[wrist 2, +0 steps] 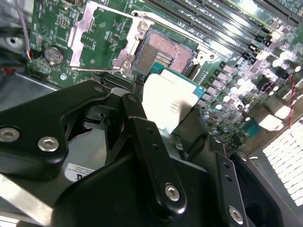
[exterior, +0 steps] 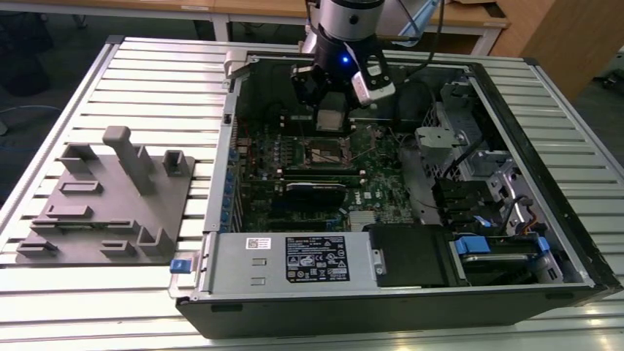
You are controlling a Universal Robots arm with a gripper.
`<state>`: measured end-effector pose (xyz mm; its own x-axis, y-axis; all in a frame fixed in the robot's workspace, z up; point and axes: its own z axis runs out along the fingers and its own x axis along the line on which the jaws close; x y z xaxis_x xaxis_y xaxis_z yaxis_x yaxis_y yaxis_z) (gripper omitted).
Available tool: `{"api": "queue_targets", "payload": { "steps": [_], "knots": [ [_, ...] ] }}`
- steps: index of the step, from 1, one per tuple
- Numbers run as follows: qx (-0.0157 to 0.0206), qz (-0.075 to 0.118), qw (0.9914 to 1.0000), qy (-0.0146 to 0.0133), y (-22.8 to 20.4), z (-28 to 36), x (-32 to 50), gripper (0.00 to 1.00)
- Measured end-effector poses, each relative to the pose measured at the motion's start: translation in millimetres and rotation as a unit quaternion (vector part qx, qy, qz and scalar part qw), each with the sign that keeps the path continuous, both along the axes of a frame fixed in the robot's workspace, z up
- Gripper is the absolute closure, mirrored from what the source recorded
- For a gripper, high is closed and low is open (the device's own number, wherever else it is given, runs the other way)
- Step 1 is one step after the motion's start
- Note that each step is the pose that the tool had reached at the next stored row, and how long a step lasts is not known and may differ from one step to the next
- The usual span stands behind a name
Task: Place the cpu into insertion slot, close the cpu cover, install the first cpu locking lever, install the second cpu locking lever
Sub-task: 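Place the cpu into insertion slot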
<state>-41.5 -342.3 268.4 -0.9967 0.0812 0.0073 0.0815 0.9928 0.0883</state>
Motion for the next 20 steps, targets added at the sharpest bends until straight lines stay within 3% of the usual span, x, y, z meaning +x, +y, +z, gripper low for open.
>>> {"api": "queue_targets", "payload": {
  "steps": [7, 12, 20],
  "knots": [
    [0.0, -0.008, 0.99997, 0.0, 0.0, 0.0, 0.0, 0.46],
    [0.0, -0.048, 0.99887, 0.0, 0.0, -0.5, 0.0, 0.46],
    [0.0, -0.053, 0.9986, 0.0, 0.0, -0.5, 0.0, 0.46]
  ]
}}
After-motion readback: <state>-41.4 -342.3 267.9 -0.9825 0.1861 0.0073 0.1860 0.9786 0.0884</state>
